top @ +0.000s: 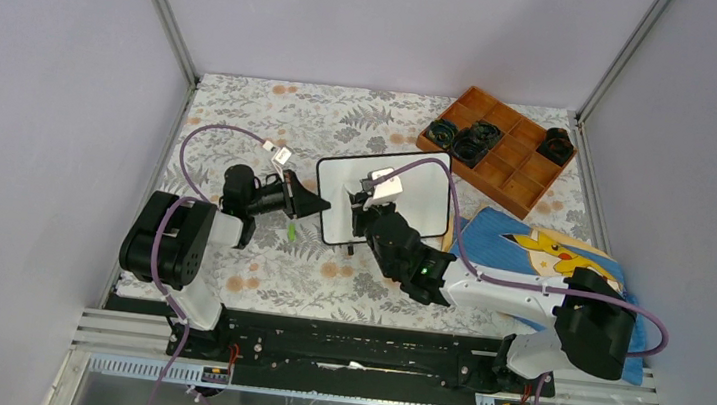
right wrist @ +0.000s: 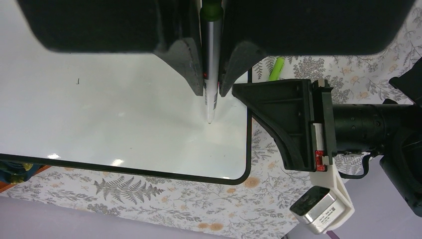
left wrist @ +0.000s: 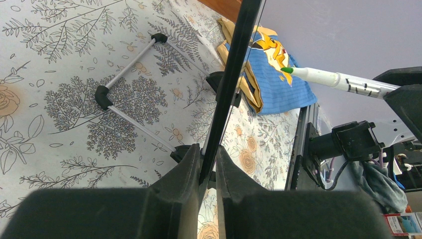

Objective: Write a sentence on the whiteboard

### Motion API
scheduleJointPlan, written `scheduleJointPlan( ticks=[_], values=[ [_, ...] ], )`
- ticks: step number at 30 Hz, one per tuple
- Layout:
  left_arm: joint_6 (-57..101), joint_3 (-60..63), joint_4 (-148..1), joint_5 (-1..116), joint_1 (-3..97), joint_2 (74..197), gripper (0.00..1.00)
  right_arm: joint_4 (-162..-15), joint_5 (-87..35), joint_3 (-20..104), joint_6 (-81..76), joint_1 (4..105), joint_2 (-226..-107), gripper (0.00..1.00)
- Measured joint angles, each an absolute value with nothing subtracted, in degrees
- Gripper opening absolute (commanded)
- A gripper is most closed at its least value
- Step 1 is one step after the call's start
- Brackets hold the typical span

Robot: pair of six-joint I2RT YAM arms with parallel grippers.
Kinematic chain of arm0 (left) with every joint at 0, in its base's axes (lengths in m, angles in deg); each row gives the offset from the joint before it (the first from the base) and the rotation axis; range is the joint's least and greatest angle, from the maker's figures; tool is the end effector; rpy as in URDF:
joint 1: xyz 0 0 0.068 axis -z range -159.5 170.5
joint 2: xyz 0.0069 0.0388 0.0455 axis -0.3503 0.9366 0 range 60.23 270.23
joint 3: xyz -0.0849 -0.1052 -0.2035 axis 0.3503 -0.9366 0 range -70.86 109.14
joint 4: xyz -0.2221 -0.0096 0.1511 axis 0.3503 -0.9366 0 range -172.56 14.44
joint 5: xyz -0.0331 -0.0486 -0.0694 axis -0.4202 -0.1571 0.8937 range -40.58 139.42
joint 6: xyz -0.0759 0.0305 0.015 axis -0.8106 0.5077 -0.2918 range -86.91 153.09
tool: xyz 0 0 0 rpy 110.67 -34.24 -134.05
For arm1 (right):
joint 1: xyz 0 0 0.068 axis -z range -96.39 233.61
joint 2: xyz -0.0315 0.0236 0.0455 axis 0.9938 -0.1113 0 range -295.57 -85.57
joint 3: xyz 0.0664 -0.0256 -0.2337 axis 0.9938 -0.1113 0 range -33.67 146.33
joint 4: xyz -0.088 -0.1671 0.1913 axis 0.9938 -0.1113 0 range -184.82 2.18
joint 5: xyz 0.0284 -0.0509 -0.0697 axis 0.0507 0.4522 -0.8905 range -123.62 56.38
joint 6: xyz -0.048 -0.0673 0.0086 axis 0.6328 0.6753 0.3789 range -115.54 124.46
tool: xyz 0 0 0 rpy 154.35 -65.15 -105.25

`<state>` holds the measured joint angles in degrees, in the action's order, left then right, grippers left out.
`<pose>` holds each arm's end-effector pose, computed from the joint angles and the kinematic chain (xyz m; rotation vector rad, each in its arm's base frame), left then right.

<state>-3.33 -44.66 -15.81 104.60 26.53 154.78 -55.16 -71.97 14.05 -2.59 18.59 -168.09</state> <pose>0.2940 -0.0910 0.1171 0.2900 1.8308 -1.3499 0.1936 0.3092 0.2460 -0.2937 1.5907 0.4379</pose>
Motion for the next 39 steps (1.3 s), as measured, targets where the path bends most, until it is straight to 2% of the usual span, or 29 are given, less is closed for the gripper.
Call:
scheduleJointPlan(
  ticks=[39],
  values=[
    [-3.33, -44.58, -15.99, 104.53, 26.83, 154.78, 0.00, -55.40, -70.68, 18.95, -2.07, 21.15, -173.49, 0.00]
  ],
)
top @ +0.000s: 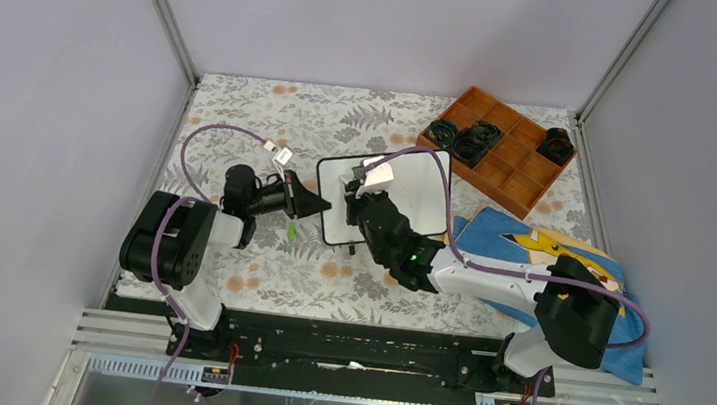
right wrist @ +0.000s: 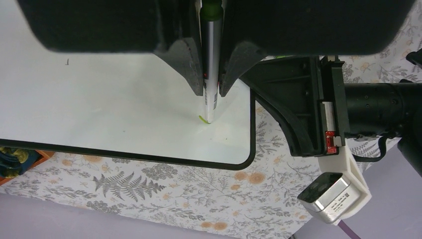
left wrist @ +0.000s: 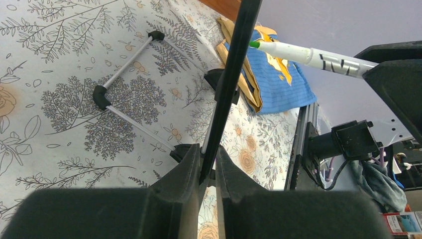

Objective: Write a sentence on the whiteboard

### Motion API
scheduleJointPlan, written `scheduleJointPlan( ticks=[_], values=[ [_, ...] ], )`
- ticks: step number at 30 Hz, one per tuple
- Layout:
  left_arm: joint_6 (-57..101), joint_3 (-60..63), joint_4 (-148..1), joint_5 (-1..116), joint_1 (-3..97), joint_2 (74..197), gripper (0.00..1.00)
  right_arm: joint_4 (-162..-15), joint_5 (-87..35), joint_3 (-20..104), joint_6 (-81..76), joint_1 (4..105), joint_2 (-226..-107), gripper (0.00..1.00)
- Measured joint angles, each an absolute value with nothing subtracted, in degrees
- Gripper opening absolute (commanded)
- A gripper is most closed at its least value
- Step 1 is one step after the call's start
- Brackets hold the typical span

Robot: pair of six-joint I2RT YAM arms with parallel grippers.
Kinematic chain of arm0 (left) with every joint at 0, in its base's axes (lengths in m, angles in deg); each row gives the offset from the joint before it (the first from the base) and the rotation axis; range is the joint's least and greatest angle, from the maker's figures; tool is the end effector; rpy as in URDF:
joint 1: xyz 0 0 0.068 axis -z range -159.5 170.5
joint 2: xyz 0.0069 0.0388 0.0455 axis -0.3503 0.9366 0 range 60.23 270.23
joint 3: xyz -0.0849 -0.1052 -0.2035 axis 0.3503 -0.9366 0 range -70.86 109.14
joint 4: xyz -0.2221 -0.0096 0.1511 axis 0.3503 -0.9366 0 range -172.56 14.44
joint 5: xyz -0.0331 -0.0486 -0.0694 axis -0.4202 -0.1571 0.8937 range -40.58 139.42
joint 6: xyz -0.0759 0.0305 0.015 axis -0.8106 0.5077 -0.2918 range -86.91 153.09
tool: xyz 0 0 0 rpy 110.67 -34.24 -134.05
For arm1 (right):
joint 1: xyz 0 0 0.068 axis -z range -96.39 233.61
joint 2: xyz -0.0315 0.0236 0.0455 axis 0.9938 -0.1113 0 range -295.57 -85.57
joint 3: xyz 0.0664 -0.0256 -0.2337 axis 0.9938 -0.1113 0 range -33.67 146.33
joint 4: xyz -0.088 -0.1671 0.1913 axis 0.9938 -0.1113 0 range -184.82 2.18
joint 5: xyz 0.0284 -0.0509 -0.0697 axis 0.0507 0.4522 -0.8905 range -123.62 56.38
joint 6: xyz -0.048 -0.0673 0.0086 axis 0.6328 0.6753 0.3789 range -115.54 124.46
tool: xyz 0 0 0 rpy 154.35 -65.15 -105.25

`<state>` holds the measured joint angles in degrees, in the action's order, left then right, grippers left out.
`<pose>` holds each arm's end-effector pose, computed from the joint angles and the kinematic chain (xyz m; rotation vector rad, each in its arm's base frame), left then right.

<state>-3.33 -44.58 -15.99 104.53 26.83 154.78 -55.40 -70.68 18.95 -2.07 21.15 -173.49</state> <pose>0.2938 -0.0925 0.1170 0.2930 1.8328 -1.3530 0.2163 0.3204 0.2440 -0.2903 1.6000 0.4065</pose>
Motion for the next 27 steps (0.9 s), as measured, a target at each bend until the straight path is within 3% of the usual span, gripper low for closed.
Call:
scheduleJointPlan(
  ticks=[27],
  values=[
    [-3.16, -44.58, -16.16, 104.05, 26.88, 154.78, 0.00, -58.98, -68.51, 19.19, -4.86, 21.15, -173.67, 0.00]
  ],
)
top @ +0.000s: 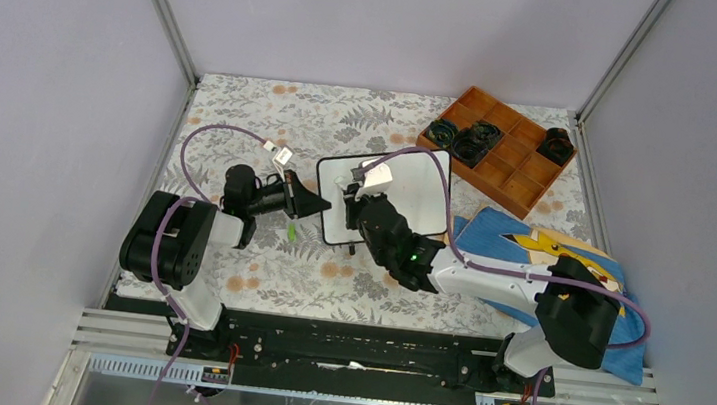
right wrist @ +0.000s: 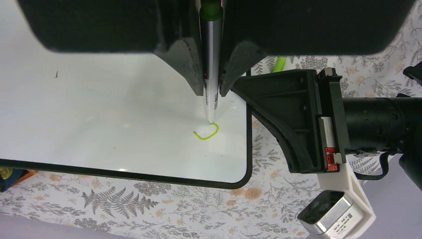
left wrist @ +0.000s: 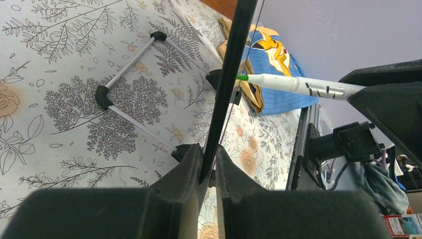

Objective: Write a sentence on the whiteboard

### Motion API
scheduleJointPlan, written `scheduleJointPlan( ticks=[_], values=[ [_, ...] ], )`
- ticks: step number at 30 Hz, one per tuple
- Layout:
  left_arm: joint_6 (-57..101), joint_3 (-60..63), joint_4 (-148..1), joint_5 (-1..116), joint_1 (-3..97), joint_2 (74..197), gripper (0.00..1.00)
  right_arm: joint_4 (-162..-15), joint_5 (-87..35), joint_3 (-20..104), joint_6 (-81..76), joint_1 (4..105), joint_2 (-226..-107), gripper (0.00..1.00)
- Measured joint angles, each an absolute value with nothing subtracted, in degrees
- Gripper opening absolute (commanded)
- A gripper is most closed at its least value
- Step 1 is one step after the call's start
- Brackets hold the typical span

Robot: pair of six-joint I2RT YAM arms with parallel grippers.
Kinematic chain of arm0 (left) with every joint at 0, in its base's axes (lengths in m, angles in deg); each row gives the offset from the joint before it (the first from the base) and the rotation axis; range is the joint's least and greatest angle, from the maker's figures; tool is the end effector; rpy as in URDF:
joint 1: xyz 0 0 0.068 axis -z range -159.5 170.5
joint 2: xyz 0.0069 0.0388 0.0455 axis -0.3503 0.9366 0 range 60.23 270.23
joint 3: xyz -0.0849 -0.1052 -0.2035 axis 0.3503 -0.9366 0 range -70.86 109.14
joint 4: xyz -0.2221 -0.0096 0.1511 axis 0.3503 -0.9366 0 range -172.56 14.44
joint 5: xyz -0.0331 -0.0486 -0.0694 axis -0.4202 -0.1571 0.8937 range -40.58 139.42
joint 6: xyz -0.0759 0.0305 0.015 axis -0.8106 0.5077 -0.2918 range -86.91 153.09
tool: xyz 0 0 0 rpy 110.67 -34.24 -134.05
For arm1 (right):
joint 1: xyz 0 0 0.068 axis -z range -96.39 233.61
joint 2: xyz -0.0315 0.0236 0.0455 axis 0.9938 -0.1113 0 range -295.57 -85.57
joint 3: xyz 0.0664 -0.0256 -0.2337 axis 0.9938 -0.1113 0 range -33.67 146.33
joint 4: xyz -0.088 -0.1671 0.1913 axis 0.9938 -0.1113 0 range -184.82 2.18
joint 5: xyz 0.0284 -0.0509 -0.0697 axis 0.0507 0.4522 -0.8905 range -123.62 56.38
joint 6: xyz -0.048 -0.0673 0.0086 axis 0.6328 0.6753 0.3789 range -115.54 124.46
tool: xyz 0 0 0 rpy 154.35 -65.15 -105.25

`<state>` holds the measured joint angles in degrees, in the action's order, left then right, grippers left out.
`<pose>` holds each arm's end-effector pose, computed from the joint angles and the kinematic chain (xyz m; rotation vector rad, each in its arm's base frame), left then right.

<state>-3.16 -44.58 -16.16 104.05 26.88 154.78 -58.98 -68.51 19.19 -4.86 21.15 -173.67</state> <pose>0.2942 -0.0924 0.1166 0.2876 1.8346 -1.3455 0.2151 0.3230 0.2360 -0.3171 1.6507 0.4363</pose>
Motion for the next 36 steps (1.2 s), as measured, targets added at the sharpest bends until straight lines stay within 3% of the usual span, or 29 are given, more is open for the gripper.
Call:
scheduleJointPlan(
  ticks=[17, 36],
  values=[
    [-3.16, -44.58, -16.21, 104.05, 26.90, 154.78, 0.00, -62.19, -70.44, 17.03, -6.15, 21.41, -171.06, 0.00],
    [-2.30, -44.58, -16.43, 103.96, 27.49, 154.67, 0.00, -63.88, -63.88, 16.76, -7.38, 21.76, -171.13, 0.00]
  ],
)
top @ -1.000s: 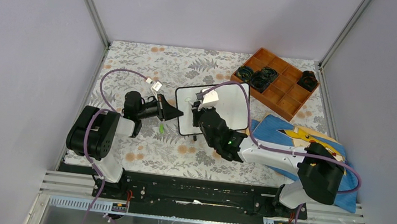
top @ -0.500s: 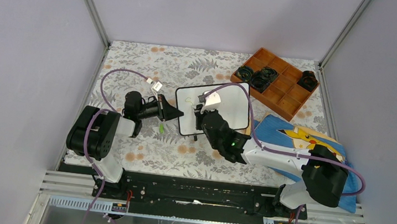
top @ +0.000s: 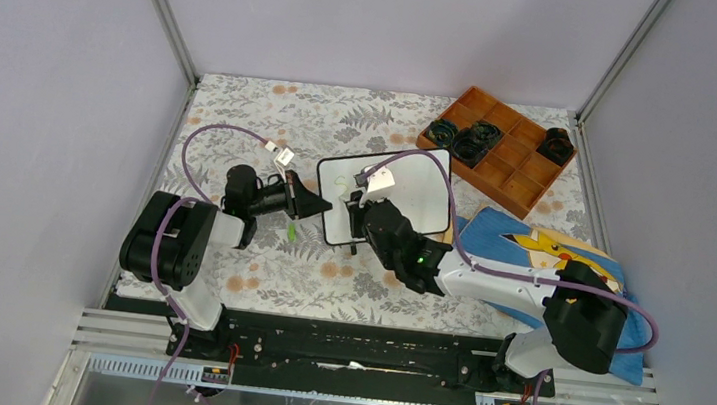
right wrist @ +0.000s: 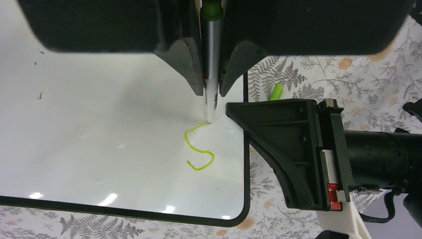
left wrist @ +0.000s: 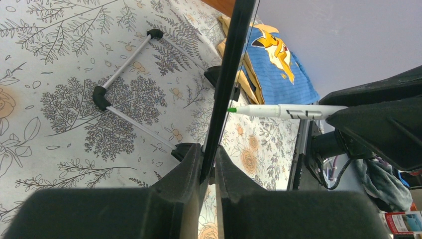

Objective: Write a sentence on the whiteboard

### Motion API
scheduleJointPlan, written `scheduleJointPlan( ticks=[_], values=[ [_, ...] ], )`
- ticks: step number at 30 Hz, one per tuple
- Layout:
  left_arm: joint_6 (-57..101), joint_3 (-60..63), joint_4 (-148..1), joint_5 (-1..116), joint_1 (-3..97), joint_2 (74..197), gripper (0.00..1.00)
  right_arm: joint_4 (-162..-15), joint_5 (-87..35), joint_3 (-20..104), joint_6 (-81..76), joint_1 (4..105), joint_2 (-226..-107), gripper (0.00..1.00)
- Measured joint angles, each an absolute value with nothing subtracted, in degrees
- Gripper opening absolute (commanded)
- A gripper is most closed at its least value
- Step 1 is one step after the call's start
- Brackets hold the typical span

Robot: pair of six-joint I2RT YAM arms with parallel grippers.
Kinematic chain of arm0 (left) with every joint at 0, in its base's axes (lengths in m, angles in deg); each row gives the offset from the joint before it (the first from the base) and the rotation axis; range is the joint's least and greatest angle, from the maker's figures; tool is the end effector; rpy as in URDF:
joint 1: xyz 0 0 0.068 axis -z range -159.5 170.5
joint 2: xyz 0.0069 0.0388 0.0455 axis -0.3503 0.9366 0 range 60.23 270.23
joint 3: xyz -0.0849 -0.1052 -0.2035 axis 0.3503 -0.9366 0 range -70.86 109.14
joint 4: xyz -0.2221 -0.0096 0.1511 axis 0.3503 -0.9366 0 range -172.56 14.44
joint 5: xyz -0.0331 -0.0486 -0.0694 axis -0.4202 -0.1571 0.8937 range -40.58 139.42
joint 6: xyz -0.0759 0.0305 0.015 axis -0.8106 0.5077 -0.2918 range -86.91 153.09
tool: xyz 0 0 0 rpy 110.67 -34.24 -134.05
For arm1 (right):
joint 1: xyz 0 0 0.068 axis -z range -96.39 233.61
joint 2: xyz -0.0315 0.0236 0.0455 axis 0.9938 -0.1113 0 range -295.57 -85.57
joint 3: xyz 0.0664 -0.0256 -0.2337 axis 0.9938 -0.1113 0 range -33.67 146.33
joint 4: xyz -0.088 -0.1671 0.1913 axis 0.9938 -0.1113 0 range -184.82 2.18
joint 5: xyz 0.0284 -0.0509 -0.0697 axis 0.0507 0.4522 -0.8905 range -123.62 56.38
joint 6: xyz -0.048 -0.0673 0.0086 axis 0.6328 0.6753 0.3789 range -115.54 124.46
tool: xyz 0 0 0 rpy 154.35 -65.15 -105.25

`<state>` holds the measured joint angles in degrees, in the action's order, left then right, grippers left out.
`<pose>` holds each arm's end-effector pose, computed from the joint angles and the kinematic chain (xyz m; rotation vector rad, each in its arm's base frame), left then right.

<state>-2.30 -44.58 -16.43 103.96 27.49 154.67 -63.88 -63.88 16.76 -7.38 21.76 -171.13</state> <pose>0.2932 -0.0955 0.1166 0.3081 1.8323 -1.3420 0.2101 0.3153 0.2242 -0.3810 1.7215 0.4756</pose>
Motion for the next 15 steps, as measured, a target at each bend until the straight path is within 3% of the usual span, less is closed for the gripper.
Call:
scheduleJointPlan(
  ticks=[15],
  values=[
    [-2.19, -44.58, -16.45, 104.01, 27.64, 154.65, 0.00, -63.18, -63.40, 15.41, -7.75, 21.92, -168.42, 0.00]
  ],
)
